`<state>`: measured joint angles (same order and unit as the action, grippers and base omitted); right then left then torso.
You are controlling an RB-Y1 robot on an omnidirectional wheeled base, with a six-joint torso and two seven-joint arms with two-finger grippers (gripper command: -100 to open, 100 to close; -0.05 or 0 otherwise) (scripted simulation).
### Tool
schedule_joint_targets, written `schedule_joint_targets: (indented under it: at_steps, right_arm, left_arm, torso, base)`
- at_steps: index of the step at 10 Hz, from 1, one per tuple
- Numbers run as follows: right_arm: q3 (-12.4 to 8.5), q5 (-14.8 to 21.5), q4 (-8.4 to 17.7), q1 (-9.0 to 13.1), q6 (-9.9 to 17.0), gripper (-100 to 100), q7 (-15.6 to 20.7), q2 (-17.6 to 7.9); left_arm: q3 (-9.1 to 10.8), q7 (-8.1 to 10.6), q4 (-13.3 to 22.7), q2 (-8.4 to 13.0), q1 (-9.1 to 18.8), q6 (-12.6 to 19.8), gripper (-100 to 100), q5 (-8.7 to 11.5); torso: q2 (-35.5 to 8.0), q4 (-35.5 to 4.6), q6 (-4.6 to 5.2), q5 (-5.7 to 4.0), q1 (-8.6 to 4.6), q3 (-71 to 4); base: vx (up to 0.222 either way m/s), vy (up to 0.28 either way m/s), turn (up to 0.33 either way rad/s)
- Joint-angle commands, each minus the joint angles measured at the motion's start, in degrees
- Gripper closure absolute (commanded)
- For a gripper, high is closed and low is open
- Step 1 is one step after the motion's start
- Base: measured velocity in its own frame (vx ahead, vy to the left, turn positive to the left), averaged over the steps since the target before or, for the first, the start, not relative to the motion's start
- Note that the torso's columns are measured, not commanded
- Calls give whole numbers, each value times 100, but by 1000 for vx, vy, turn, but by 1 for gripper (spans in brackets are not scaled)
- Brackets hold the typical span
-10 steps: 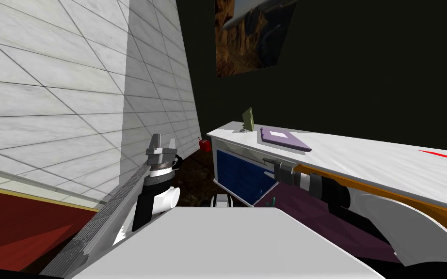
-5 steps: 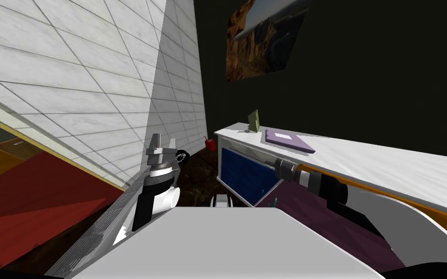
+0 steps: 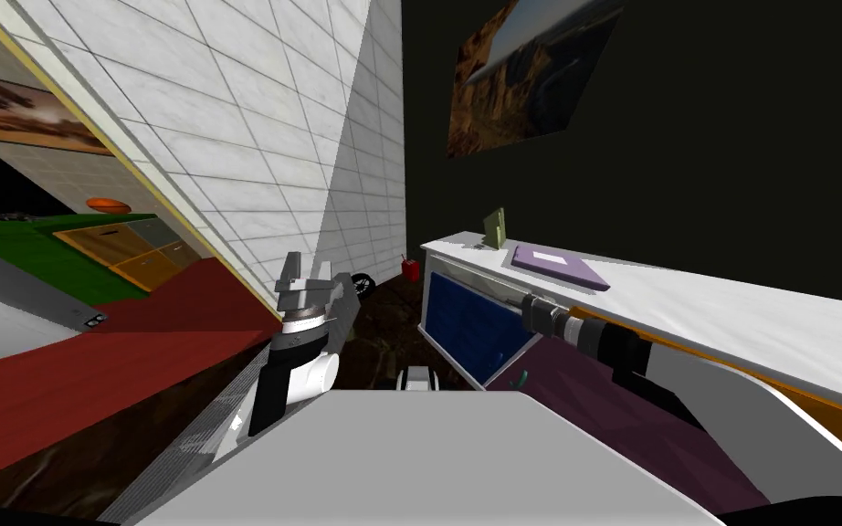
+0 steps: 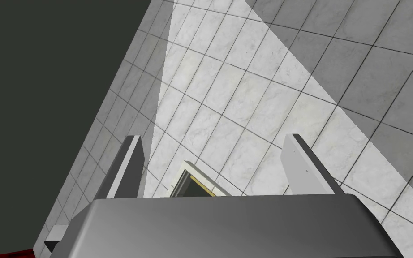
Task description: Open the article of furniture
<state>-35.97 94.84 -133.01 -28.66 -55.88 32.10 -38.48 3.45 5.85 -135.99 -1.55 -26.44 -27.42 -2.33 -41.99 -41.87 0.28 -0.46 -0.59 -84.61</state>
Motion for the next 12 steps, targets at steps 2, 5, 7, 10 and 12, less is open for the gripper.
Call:
schedule_joint_targets:
  at_steps: [2,5,7,10,12]
  right_arm:
    - [43,487,87,-26,104,100,-452,-30]
    - [37,954,247,67,365,100,-952,-137]
    - [34,1278,328,113,496,100,-1246,-190]
    - [31,1730,408,159,626,100,-1730,-243]
    - [29,2041,488,205,757,100,-2037,-297]
  left_arm:
    - [0,0,0,0,1,0,0,0]
    - [0,0,0,0,0,0,0,0]
    - [0,0,0,0,0,0,0,0]
    - [0,0,1,1,1,0,0,0]
    - [0,0,1,0,1,0,0,0]
  torso:
    - [-14,2,-19,-10,-9,9]
    - [-13,-5,9,-2,-6,8]
    - [0,-4,5,1,-2,-2]
    - [0,-11,-43,12,26,-7]
    - [-10,-17,-45,21,44,-2]
  base:
    - [-137,5,283]
    - [-198,22,322]
    - [-161,45,295]
    - [-157,16,273]
    - [-177,44,269]
